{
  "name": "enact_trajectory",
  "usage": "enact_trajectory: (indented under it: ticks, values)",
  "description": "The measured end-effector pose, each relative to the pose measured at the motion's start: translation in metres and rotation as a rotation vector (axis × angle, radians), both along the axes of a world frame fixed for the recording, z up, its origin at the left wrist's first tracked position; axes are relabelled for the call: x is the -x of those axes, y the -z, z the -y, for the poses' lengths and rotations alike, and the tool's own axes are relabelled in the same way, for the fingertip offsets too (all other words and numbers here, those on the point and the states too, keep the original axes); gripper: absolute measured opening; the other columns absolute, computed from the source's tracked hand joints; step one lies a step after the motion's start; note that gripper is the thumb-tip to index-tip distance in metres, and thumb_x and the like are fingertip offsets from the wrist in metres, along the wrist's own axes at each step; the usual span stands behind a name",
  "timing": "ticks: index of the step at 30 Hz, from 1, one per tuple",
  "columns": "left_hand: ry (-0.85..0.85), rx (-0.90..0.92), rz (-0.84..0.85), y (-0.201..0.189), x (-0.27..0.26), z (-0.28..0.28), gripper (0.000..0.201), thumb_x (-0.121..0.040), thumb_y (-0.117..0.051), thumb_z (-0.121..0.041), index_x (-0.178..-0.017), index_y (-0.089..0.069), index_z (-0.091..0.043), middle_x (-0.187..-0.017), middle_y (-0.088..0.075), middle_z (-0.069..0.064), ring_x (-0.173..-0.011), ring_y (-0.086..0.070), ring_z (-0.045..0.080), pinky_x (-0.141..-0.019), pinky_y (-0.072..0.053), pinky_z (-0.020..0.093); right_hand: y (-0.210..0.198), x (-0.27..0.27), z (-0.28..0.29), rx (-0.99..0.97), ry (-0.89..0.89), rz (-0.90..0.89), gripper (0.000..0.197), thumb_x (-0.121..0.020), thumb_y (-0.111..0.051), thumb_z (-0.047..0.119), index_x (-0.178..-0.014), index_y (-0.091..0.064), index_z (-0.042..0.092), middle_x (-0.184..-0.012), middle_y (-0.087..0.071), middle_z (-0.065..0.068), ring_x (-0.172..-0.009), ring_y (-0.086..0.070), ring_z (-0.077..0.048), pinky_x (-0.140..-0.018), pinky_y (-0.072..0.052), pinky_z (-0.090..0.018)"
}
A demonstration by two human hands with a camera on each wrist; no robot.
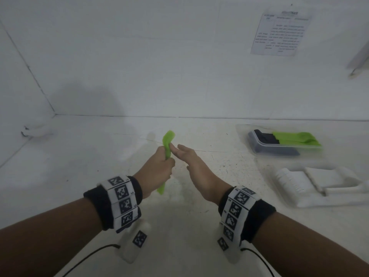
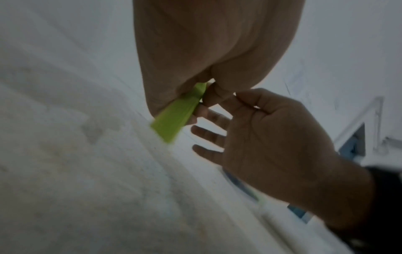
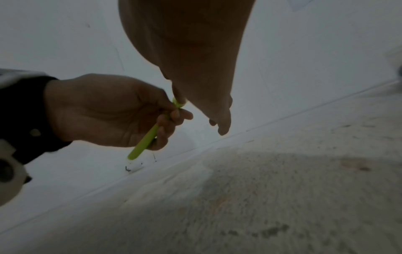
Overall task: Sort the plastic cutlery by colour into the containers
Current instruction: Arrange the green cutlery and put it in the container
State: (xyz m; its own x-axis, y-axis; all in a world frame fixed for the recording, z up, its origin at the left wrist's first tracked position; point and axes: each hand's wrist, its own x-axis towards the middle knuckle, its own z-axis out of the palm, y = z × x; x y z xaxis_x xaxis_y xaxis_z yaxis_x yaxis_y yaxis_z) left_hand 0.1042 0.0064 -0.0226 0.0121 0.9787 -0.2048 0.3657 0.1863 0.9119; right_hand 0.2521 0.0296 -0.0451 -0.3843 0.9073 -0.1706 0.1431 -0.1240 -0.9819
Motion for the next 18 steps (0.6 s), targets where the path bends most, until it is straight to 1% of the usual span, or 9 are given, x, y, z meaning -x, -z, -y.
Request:
enact_trajectory:
  ticks: [3, 4, 6, 7, 9, 11, 13, 16, 18]
  values:
    - [0.161, -0.083, -0.289, 0.001, 0.014, -0.002, 0.008, -0.105, -0.037, -0.013, -0.107, -0.044, -0.017, -0.081, -0.046, 0.002, -0.066, -0.042, 0.015, -0.061, -0.037, 0.028, -0.004, -0.005, -0.008, -0.492, 0.181, 0.223, 0.032, -0.099, -0.062, 0.030, -0.130, -0.062, 0.023, -0.137, -0.043, 0.008, -0.125, -0.044, -0.002, -0.112, -0.039, -0.031]
    - [0.227, -0.114, -0.398, 0.000, 0.018, -0.002, 0.009, -0.106, -0.036, -0.013, -0.103, -0.043, -0.017, -0.079, -0.046, 0.001, -0.064, -0.042, 0.014, -0.058, -0.035, 0.027, -0.004, -0.009, -0.011, -0.665, 0.188, 0.304, 0.034, -0.095, -0.065, 0.021, -0.128, -0.060, 0.023, -0.132, -0.045, 0.007, -0.122, -0.046, -0.004, -0.109, -0.042, -0.031]
    - [0.380, -0.154, -0.614, -0.004, 0.024, -0.004, 0.010, -0.106, -0.035, -0.014, -0.102, -0.043, -0.018, -0.080, -0.048, -0.001, -0.064, -0.045, 0.014, -0.058, -0.035, 0.027, -0.002, -0.015, -0.019, -0.888, 0.024, 0.495, 0.043, -0.090, -0.066, 0.017, -0.131, -0.057, 0.023, -0.133, -0.051, 0.005, -0.121, -0.050, -0.011, -0.104, -0.044, -0.030]
    - [0.459, -0.164, -0.709, -0.006, 0.025, -0.006, 0.010, -0.105, -0.035, -0.015, -0.101, -0.043, -0.020, -0.081, -0.049, -0.002, -0.065, -0.046, 0.013, -0.059, -0.035, 0.027, -0.001, -0.017, -0.022, -0.966, -0.063, 0.605, 0.038, -0.091, -0.066, 0.017, -0.127, -0.061, 0.024, -0.129, -0.057, 0.004, -0.114, -0.055, -0.015, -0.100, -0.047, -0.033]
    - [0.560, -0.155, -0.840, -0.010, 0.027, -0.011, 0.010, -0.106, -0.036, -0.019, -0.098, -0.042, -0.022, -0.084, -0.050, -0.003, -0.069, -0.048, 0.012, -0.062, -0.037, 0.027, -0.005, -0.022, -0.025, -1.056, -0.140, 0.778, 0.018, -0.095, -0.065, 0.019, -0.113, -0.070, 0.022, -0.105, -0.068, 0.003, -0.087, -0.063, -0.021, -0.080, -0.053, -0.042]
    - [0.598, -0.194, -0.940, -0.011, 0.030, -0.018, 0.015, -0.108, -0.036, -0.029, -0.111, -0.046, -0.020, -0.095, -0.056, -0.001, -0.079, -0.055, 0.015, -0.072, -0.046, 0.032, -0.008, -0.035, -0.027, -1.046, -0.109, 0.845, 0.014, -0.100, -0.062, 0.024, -0.109, -0.072, 0.022, -0.092, -0.069, 0.003, -0.074, -0.063, -0.024, -0.069, -0.054, -0.044]
    - [0.575, -0.303, -0.999, -0.008, 0.032, -0.026, 0.028, -0.109, -0.032, -0.040, -0.125, -0.048, -0.023, -0.099, -0.058, -0.003, -0.083, -0.058, 0.018, -0.080, -0.052, 0.040, -0.014, -0.050, -0.027, -0.967, -0.042, 0.877, 0.016, -0.102, -0.058, 0.028, -0.111, -0.071, 0.024, -0.091, -0.067, 0.004, -0.077, -0.063, -0.023, -0.069, -0.054, -0.045]
    - [0.599, -0.437, -1.014, -0.002, 0.020, -0.037, 0.032, -0.109, -0.026, -0.045, -0.125, -0.048, -0.028, -0.092, -0.055, -0.009, -0.075, -0.057, 0.017, -0.073, -0.052, 0.040, -0.022, -0.076, -0.026, -0.911, 0.004, 0.949, 0.017, -0.104, -0.054, 0.030, -0.113, -0.069, 0.026, -0.094, -0.064, 0.004, -0.084, -0.063, -0.023, -0.072, -0.052, -0.045]
    - [0.651, -0.473, -0.971, -0.001, 0.000, -0.047, 0.034, -0.109, -0.024, -0.046, -0.129, -0.046, -0.029, -0.094, -0.057, -0.010, -0.076, -0.059, 0.017, -0.075, -0.052, 0.041, -0.029, -0.093, -0.023, -0.901, 0.026, 1.007, 0.019, -0.105, -0.052, 0.029, -0.113, -0.069, 0.025, -0.095, -0.064, 0.003, -0.084, -0.062, -0.023, -0.071, -0.052, -0.043]
